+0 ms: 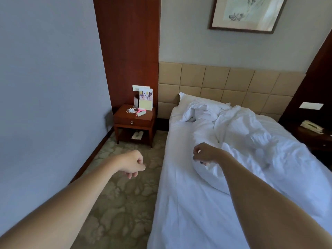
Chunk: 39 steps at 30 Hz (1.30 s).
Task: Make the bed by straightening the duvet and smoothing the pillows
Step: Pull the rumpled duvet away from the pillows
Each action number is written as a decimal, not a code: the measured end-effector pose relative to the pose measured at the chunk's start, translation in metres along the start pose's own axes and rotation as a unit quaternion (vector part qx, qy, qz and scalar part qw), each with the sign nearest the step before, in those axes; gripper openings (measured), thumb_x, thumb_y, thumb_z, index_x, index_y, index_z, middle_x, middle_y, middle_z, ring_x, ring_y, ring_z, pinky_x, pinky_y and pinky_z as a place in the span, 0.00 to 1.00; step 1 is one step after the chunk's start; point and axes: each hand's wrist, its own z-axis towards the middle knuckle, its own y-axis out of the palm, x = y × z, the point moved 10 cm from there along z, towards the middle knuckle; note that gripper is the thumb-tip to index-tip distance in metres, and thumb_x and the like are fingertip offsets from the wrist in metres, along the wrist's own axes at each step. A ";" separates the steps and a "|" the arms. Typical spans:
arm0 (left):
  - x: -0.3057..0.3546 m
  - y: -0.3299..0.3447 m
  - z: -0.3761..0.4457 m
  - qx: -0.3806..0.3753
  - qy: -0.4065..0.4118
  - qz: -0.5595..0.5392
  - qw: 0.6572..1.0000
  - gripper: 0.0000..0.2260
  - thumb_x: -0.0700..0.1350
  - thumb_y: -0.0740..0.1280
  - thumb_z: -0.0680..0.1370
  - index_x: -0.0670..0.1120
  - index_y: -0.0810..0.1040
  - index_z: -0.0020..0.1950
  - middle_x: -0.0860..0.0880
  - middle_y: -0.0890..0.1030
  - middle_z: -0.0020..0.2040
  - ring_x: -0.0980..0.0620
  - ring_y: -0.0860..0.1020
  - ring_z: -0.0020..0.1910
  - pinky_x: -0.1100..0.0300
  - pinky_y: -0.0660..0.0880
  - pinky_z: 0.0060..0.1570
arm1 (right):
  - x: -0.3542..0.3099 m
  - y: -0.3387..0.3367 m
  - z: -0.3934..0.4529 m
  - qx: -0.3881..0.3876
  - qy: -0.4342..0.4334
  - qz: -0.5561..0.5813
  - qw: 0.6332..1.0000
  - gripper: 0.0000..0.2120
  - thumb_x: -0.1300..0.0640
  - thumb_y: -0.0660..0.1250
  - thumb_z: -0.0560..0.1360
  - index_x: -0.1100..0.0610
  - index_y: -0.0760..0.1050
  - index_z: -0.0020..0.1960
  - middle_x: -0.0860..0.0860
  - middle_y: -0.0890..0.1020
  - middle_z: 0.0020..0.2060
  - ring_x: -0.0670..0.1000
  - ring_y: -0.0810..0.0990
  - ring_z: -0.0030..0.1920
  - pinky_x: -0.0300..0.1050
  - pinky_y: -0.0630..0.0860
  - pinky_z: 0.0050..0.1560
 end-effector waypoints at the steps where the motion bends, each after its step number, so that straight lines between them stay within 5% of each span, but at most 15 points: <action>1: -0.021 -0.015 0.010 -0.005 -0.007 0.008 1.000 0.10 0.46 0.62 0.80 0.45 0.71 0.41 0.45 0.85 0.40 0.52 0.79 0.30 0.62 0.73 0.30 | -0.016 0.012 0.021 -0.006 -0.006 0.012 1.000 0.10 0.66 0.64 0.71 0.57 0.67 0.35 0.56 0.71 0.28 0.53 0.69 0.29 0.40 0.65 0.30; 10: -0.132 -0.150 0.104 -0.001 -0.014 0.020 1.000 0.10 0.45 0.62 0.80 0.44 0.71 0.39 0.46 0.85 0.38 0.51 0.80 0.30 0.60 0.74 0.31 | -0.145 0.049 0.152 -0.018 -0.042 0.035 0.998 0.10 0.66 0.67 0.71 0.56 0.69 0.35 0.50 0.72 0.28 0.48 0.72 0.29 0.39 0.70 0.32; 17: -0.151 -0.199 0.237 -0.038 0.044 0.029 0.998 0.10 0.46 0.62 0.79 0.44 0.72 0.40 0.46 0.85 0.39 0.51 0.80 0.30 0.61 0.74 0.33 | -0.133 0.008 0.247 0.093 0.042 0.054 0.993 0.20 0.70 0.65 0.72 0.56 0.61 0.29 0.50 0.66 0.25 0.47 0.65 0.27 0.35 0.63 0.28; 24: -0.171 -0.270 0.387 -0.092 0.095 0.065 0.989 0.10 0.47 0.62 0.80 0.44 0.74 0.41 0.45 0.86 0.40 0.52 0.80 0.30 0.60 0.76 0.32 | -0.112 -0.021 0.345 0.170 0.146 0.072 0.972 0.15 0.66 0.70 0.69 0.56 0.67 0.33 0.50 0.71 0.27 0.49 0.68 0.28 0.36 0.66 0.28; 29: -0.142 -0.340 0.483 -0.067 0.146 0.082 0.984 0.10 0.45 0.62 0.80 0.44 0.73 0.40 0.45 0.84 0.37 0.52 0.77 0.26 0.60 0.74 0.30 | -0.117 -0.068 0.397 0.227 0.188 0.101 0.950 0.14 0.63 0.72 0.68 0.53 0.68 0.31 0.49 0.71 0.27 0.50 0.69 0.29 0.40 0.67 0.33; 39: -0.042 -0.336 0.656 -0.160 0.228 0.125 0.952 0.09 0.46 0.62 0.80 0.45 0.71 0.41 0.45 0.84 0.39 0.51 0.79 0.31 0.59 0.74 0.33 | -0.036 -0.136 0.492 0.246 0.293 0.119 0.916 0.24 0.64 0.68 0.71 0.53 0.56 0.27 0.50 0.61 0.25 0.52 0.65 0.33 0.42 0.59 0.33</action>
